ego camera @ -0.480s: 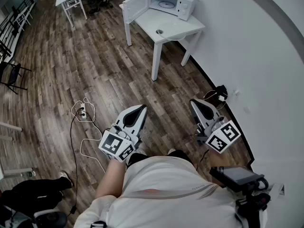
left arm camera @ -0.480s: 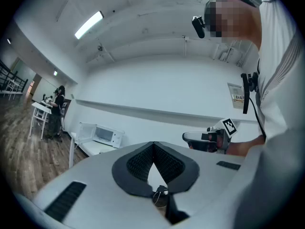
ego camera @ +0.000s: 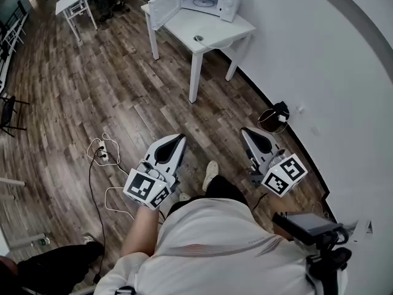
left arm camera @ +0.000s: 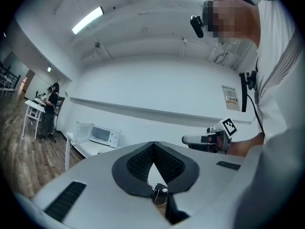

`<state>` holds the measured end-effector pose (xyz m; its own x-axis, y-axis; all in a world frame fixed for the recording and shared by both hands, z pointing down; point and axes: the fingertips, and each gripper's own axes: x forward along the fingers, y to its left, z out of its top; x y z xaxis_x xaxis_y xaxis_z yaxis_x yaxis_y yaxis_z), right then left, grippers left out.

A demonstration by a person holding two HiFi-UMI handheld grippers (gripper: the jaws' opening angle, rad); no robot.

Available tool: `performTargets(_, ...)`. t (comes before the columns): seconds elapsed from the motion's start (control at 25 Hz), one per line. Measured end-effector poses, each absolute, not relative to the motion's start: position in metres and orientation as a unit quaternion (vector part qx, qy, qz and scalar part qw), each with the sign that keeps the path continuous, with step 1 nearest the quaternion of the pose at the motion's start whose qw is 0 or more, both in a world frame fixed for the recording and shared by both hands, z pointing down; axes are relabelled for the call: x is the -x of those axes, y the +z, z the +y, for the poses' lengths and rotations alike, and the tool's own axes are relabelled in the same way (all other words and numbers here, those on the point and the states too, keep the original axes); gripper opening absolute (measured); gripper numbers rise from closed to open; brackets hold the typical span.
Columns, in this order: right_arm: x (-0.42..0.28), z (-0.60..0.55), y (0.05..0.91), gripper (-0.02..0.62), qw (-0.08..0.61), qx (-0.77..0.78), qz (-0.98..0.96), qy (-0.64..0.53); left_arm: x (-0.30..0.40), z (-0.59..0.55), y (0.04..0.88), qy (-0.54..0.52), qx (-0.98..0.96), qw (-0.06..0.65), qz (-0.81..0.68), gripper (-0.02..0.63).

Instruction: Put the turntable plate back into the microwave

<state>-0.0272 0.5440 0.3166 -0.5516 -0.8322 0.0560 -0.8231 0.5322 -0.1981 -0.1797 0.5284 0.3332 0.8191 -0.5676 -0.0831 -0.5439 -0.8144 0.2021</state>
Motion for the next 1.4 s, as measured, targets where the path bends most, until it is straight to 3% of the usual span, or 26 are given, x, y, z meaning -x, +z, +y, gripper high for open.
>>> performTargets(0.6, 0.003, 0.434, 0.323, 0.003, 0.034, 0.489, 0.865, -0.102, 0.161, 0.423, 0.338, -0.057, -0.948, 0.084, -0.302, 0.011)
performTargets(1.4, -0.152, 0.274, 0.341, 0.003, 0.071, 0.492, 0.857, -0.134, 0.027, 0.264, 0.338, -0.015, -0.934, 0.086, -0.346, 0.011)
